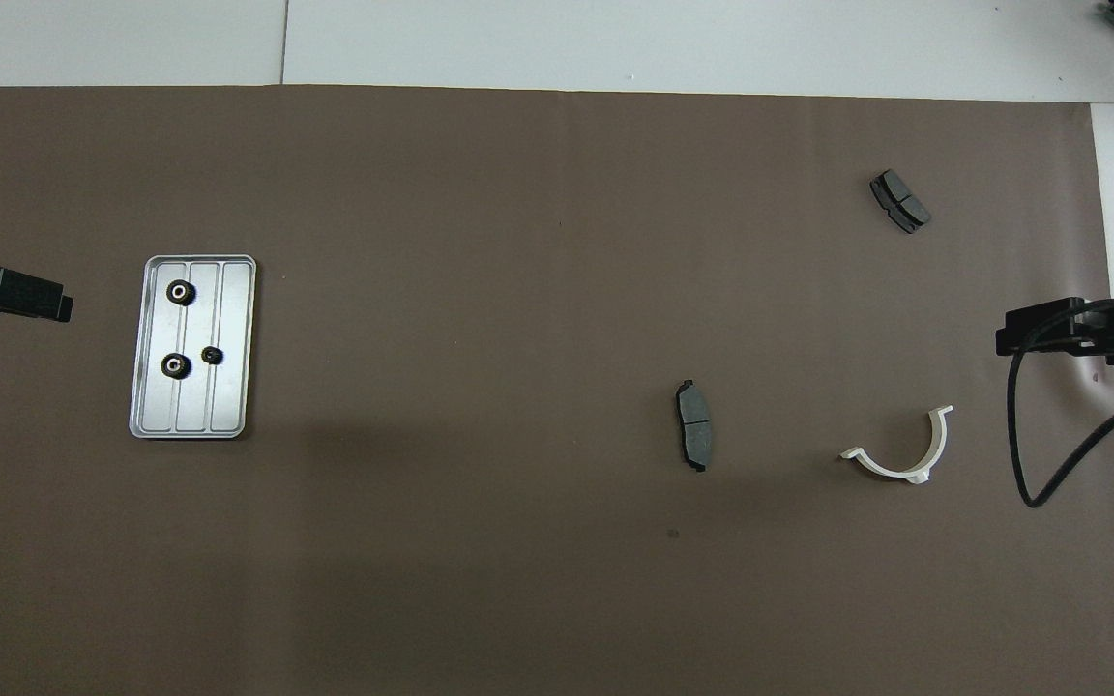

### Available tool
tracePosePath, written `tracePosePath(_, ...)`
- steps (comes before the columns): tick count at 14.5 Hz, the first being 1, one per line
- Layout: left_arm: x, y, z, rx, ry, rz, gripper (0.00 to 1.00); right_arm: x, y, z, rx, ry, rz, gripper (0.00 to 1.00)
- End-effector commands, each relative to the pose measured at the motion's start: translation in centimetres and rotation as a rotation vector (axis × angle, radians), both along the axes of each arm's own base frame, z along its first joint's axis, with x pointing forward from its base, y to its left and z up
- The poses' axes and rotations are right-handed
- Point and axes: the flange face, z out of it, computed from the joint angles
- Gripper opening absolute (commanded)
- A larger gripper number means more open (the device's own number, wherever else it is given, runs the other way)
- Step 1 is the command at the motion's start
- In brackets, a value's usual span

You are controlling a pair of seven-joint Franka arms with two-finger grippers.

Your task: Pick bearing gear from pile to tray

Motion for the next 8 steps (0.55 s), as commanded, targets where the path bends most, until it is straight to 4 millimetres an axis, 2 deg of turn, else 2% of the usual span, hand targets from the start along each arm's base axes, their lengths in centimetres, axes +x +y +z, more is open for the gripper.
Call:
tracePosePath(1, -0.52, -0.7, 0.62, -0.016, 0.027, -0.019, 1.0, 0.02, 0.15, 0.11, -0.001, 0.003, -0.003, 1.0)
tracePosePath(8, -0.91, -0.87, 0.37, -0.015, 0.042, -0.018, 1.0, -0.02, 0.15, 0.27, -0.001, 0.0, -0.003, 1.0)
